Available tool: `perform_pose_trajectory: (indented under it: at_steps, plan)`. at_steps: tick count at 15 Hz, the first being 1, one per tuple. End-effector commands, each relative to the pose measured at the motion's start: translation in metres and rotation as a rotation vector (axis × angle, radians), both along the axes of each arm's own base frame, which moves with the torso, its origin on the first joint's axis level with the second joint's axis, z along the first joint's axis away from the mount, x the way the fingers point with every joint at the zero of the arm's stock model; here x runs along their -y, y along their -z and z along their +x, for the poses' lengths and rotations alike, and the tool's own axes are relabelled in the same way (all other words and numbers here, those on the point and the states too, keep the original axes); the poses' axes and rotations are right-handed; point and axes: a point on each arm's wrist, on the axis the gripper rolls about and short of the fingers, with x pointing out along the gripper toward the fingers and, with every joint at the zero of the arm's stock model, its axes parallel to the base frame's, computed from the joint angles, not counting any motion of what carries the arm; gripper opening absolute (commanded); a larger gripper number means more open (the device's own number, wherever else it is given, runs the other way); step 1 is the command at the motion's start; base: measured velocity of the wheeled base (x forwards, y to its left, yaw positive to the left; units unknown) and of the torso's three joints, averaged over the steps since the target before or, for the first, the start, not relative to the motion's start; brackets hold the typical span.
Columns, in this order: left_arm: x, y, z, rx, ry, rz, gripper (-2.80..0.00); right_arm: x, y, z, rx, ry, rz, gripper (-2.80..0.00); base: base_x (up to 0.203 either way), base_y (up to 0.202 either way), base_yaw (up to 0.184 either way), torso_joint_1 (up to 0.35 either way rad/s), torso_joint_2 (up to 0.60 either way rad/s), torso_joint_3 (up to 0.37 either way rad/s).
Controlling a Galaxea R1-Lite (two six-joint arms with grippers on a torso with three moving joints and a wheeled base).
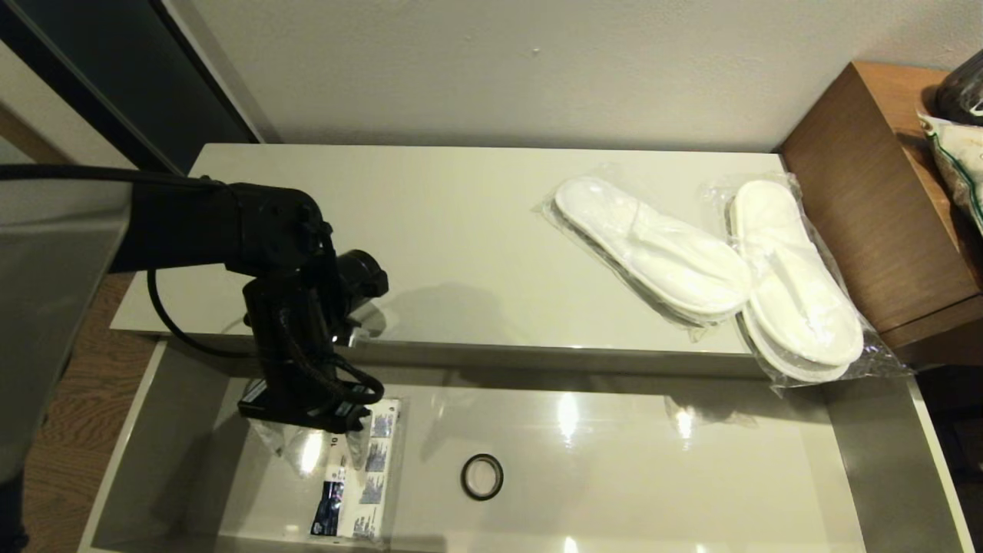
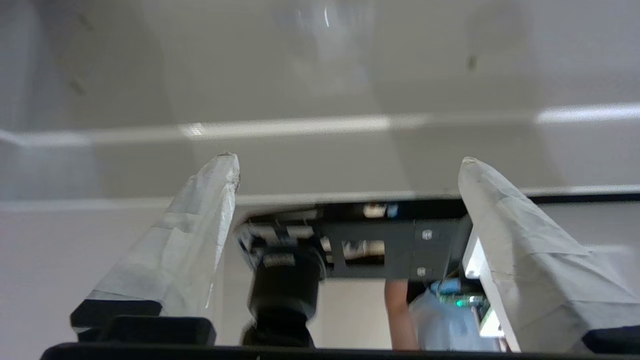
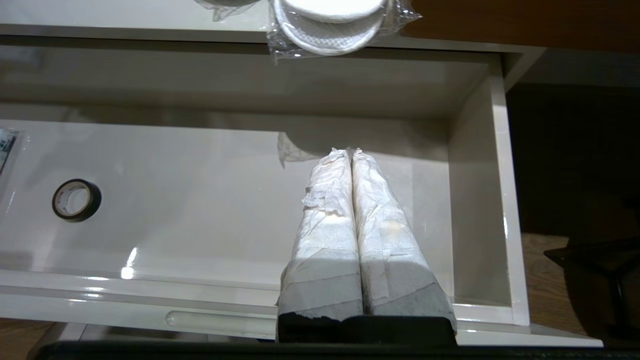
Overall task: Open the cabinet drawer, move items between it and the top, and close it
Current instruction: Take out the tissue from the drawer
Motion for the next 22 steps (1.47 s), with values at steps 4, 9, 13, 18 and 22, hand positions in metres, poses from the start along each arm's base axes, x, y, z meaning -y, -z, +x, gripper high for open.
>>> perform_pose_trajectory:
  at_steps: [4,9,13,18,22]
  plan:
    - [0.014,0.020,-0.029,0.016,0.064,0.059,0.00,0.000,0.000,0.000,0.000,0.000,0.000,-2.80,0.000,0.000,0.000,0.000,0.00,0.000]
    - [0.022,-0.023,0.000,0.333,0.133,0.181,0.00,0.000,0.000,0.000,0.000,0.000,0.000,-2.80,0.000,0.000,0.000,0.000,0.00,0.000]
    - [0.029,-0.004,0.014,0.386,0.143,0.231,0.00,0.000,0.000,0.000,0.002,0.000,0.000,-2.80,0.000,0.000,0.000,0.000,0.00,0.000]
    - [0.015,0.041,-0.008,0.413,0.129,0.306,0.00,0.000,0.000,0.000,0.001,0.000,0.000,-2.80,0.000,0.000,0.000,0.000,0.00,0.000]
    - [0.021,0.073,-0.008,0.498,0.096,0.301,0.00,0.000,0.000,0.000,0.003,0.000,0.000,-2.80,0.000,0.000,0.000,0.000,0.00,0.000]
